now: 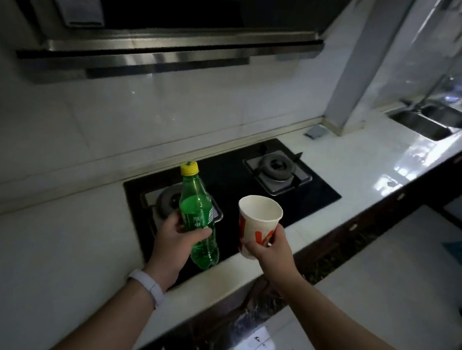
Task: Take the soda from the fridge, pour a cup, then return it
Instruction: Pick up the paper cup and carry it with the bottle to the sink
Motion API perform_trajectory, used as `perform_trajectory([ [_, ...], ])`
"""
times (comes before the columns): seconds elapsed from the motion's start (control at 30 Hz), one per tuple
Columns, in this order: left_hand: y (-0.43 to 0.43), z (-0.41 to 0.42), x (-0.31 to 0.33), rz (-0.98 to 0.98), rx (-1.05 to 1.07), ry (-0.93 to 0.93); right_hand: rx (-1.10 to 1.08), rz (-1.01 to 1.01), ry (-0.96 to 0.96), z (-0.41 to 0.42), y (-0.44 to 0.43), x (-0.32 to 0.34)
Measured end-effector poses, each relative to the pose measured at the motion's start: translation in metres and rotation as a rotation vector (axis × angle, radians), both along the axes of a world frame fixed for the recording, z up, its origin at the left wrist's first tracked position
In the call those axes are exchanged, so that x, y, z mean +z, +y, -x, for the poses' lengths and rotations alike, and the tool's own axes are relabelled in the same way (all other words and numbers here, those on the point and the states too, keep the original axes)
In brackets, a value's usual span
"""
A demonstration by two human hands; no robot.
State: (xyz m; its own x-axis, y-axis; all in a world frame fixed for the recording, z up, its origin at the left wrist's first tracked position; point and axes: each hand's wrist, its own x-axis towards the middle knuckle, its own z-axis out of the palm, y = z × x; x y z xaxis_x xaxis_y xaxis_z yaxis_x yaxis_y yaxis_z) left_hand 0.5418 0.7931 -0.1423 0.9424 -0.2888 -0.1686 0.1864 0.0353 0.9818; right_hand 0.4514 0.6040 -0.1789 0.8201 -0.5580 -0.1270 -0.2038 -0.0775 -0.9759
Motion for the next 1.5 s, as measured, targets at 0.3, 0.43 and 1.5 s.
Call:
perform_trajectory([
  [0.3,-0.157,0.043,0.014,-0.025,-0.188,-0.048,-0.188,-0.072,-0.066,0.080,-0.138,0.013],
  [0.43,-0.226,0.063,0.015,-0.026,-0.256,-0.068,-0.264,-0.076,-0.080,0.116,-0.197,0.018],
  [1.5,-0.681,0.053,-0.012,-0.010,-0.719,0.014,-0.719,-0.108,0.010,0.166,-0.567,0.008],
])
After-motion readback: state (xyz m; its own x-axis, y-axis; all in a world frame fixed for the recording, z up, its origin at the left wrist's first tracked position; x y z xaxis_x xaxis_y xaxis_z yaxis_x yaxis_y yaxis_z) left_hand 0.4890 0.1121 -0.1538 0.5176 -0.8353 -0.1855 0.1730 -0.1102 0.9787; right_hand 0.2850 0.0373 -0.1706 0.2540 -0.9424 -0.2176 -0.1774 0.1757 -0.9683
